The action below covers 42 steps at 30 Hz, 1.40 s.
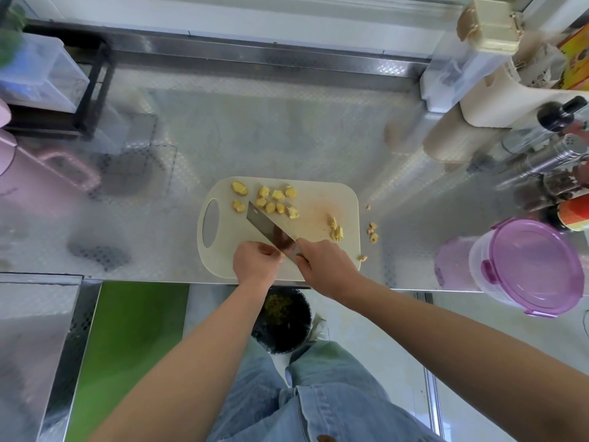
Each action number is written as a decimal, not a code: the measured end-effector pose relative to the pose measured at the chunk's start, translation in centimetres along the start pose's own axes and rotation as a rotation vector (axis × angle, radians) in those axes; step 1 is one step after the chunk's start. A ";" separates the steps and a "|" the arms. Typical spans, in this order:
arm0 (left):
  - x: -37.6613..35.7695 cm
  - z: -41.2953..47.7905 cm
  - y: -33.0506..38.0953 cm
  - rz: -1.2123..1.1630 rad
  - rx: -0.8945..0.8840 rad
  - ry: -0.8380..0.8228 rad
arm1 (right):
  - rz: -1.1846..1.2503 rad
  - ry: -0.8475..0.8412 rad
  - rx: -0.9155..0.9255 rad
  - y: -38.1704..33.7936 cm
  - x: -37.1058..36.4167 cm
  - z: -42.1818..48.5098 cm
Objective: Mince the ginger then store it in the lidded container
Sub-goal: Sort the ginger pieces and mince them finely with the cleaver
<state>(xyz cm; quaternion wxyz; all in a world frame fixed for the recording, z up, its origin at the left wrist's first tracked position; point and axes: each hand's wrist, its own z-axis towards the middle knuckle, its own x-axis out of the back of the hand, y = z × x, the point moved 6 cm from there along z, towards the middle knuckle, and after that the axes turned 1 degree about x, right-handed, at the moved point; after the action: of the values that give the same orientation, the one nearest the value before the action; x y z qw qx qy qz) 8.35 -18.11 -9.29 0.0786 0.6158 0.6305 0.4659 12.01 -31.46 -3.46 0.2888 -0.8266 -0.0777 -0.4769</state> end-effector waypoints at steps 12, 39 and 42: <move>0.1 -0.3 0.4 0.060 0.037 0.024 | -0.057 -0.026 -0.040 0.2 -0.5 0.0; 0.5 -1.1 1.4 0.133 0.032 0.018 | -0.085 -0.036 -0.057 0.2 -1.6 0.8; 0.5 -1.1 1.4 0.149 0.029 0.020 | -0.076 -0.028 -0.058 0.3 -1.5 0.8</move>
<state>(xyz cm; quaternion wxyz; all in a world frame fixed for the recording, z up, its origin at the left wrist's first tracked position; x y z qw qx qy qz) 8.43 -18.46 -7.49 0.0285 0.6572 0.5905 0.4675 11.86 -31.02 -5.13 0.2452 -0.8377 -0.0990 -0.4778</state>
